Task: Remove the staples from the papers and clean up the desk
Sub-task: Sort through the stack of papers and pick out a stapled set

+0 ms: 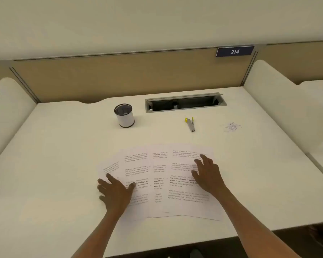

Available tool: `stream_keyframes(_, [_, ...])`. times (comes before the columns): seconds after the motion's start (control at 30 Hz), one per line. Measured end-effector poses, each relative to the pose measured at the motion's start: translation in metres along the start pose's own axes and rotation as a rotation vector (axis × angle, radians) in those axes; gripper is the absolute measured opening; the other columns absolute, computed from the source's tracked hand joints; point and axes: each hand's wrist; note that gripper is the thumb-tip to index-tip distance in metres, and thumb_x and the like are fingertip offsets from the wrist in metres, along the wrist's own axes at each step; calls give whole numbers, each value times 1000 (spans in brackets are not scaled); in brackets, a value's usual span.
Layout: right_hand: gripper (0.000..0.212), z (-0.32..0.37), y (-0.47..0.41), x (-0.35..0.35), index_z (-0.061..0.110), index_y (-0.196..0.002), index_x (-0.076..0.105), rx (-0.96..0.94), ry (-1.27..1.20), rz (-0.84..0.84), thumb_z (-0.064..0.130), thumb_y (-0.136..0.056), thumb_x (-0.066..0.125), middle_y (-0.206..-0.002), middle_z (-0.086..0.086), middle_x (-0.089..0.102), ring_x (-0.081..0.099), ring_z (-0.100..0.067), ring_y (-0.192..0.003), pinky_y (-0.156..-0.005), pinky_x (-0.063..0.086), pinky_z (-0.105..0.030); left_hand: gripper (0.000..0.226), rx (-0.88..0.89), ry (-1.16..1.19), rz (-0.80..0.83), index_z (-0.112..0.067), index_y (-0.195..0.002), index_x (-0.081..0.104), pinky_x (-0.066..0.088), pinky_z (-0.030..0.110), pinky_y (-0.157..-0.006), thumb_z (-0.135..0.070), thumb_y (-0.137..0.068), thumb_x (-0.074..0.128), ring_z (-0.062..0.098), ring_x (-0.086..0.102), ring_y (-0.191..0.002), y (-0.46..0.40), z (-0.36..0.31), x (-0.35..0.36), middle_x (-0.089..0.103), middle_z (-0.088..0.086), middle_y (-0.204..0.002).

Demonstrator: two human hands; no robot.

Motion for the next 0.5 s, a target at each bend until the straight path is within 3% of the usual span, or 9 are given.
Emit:
stream_keyframes(0.13, [63,-1,8,-2,13,-131,51,241,-39,42,57,-85,57,-144,-16,40,43,-35,-126,-96,43,-45,120,-15,-70,-50,5,-148,16,49,49,-92,-70,-72,70,44,43,-121,0,6,-1,40,29,-136])
stream_keyframes(0.27, [87,-1,17,-2,15,-132,41,453,-50,156,77,-73,56,-135,-14,39,40,-33,-121,-93,42,-43,130,-68,-71,-22,10,-147,15,49,45,-86,-69,-65,77,44,46,-116,-4,0,-4,42,32,-131])
stream_keyframes(0.43, [89,-1,17,1,12,-121,41,464,-5,195,80,-66,59,-122,-12,42,42,-31,-111,-86,43,-40,118,-216,-28,52,12,-130,28,42,39,-89,-59,-57,88,38,48,-111,-13,-15,-11,48,30,-123])
stream_keyframes(0.5, [90,0,14,0,11,-119,41,460,12,202,80,-65,60,-119,-12,43,44,-31,-109,-84,44,-39,111,-229,130,28,12,-128,29,46,43,-90,-43,-56,94,41,51,-112,-12,-21,-15,47,32,-124])
Point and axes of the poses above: each hand's wrist, its own y-axis away from the middle knuckle, its own x-axis out of the palm, z = x × y
